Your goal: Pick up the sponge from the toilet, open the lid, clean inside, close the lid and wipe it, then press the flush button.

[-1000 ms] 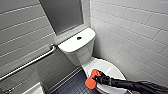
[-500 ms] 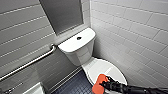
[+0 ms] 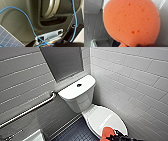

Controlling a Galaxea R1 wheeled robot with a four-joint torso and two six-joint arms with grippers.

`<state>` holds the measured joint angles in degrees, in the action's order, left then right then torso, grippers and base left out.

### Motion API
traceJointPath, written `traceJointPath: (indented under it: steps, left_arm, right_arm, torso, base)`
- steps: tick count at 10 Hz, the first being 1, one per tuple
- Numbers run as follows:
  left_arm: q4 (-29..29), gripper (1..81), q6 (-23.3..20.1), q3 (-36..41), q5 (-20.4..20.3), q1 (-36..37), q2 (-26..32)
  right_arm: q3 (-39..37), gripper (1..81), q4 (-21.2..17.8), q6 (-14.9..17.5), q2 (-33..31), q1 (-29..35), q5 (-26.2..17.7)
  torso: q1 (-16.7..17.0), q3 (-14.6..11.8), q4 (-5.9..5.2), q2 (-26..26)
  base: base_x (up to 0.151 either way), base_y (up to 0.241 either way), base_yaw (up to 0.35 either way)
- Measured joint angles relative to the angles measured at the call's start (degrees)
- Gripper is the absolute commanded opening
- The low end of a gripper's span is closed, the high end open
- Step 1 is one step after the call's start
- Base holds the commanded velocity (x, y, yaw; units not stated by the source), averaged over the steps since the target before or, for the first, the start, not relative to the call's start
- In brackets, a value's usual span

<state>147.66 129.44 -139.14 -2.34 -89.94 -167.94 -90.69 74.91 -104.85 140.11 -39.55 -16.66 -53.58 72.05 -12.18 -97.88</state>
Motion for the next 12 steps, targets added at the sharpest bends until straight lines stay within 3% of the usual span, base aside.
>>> traceJointPath:
  steps: [8,12]
  left_arm:
    - [0.0,81.1,0.0,0.1,0.0,0.0,0.4]
    - [0.0,81.1,0.1,1.0,-0.5,1.6,2.9]
  right_arm:
    - [9.0,1.0,0.3,-1.1,-17.8,-3.2,-1.5]
    - [8.9,1.0,0.3,-1.7,-20.8,-11.9,-3.1]
  torso:
    - [0.0,0.0,0.0,0.0]
    - [0.0,0.0,0.0,0.0]
  base:
    - [0.0,0.0,0.0]
    - [0.0,0.0,0.0]
